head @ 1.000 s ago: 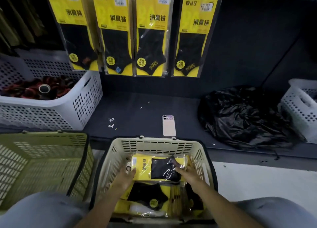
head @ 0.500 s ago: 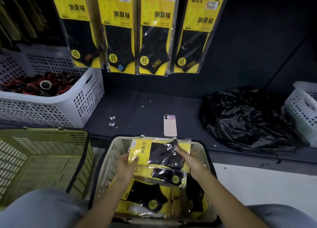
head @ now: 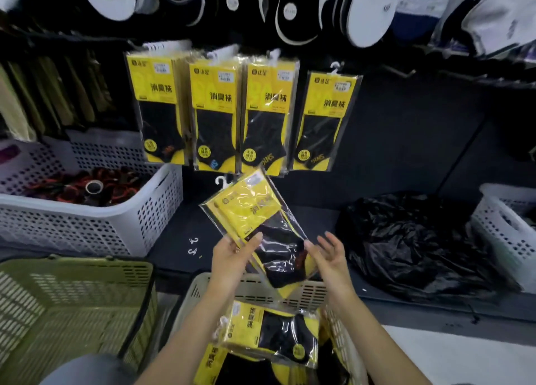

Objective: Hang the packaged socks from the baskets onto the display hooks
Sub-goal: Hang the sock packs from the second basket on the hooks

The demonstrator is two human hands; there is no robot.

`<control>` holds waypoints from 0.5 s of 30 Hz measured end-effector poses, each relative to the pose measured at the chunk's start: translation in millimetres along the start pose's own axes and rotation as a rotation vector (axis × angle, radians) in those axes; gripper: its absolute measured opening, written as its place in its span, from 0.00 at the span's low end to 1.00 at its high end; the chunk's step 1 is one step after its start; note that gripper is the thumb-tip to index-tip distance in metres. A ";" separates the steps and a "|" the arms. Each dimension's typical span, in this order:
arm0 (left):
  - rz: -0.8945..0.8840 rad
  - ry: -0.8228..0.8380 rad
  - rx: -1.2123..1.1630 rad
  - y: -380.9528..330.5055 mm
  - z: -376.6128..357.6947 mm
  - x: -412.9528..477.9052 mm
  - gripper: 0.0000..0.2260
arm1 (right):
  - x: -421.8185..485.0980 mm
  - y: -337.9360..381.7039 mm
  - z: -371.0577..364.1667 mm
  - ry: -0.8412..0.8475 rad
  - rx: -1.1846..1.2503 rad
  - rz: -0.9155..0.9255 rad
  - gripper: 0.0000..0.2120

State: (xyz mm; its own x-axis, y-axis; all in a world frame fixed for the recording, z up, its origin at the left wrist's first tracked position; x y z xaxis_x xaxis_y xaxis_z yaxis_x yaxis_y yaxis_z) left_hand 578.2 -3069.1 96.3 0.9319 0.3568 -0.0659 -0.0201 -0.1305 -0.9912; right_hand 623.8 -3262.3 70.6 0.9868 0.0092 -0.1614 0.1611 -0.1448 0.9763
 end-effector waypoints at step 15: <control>-0.226 0.167 0.054 -76.0 -48.8 25.5 0.16 | 14.7 113.9 -19.1 0.100 0.057 0.294 0.05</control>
State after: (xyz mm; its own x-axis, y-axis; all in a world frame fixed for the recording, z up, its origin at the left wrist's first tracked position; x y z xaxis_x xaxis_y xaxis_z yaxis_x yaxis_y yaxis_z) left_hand 621.2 -3095.2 175.5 0.9616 0.2134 0.1727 0.1797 -0.0137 -0.9836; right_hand 656.9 -3259.8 182.2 0.9879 0.0557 0.1447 -0.1300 -0.2111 0.9688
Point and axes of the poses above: each hand's wrist, its own x-axis towards the middle knuckle, its own z-axis out of the back of the hand, y = z × x, the point moved 2 cm from there along x, towards the middle knuckle, and after that the axes turned 1 degree about y, right-handed, at the moved point
